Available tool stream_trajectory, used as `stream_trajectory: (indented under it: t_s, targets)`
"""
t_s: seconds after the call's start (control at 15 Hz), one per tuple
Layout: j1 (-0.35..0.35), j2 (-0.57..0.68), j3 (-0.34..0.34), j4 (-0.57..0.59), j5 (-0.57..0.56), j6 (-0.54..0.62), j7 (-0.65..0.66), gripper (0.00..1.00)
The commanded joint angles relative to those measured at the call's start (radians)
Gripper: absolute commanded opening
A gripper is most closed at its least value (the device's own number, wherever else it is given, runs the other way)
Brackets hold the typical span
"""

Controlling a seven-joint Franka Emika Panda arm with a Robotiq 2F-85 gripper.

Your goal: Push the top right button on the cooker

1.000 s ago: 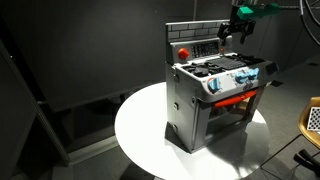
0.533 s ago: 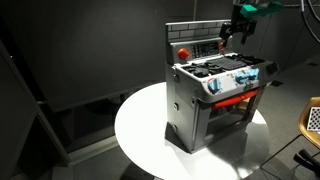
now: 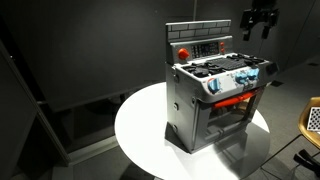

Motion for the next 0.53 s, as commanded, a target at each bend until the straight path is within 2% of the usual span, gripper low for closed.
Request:
stream_trajectory:
  t_s: [0.0, 0.07, 0.13, 0.47]
  targets:
    - [-0.019, -0.128, 0.007, -0.089, 0.005, -0.079, -0.035, 1.0]
    - [-0.021, -0.153, 0.006, -0.105, 0.005, -0.095, -0.043, 1.0]
    - [-0.017, -0.086, 0.012, -0.05, 0.0, -0.076, -0.015, 1.0]
    - [-0.018, -0.092, 0.013, -0.061, 0.0, -0.078, -0.016, 1.0]
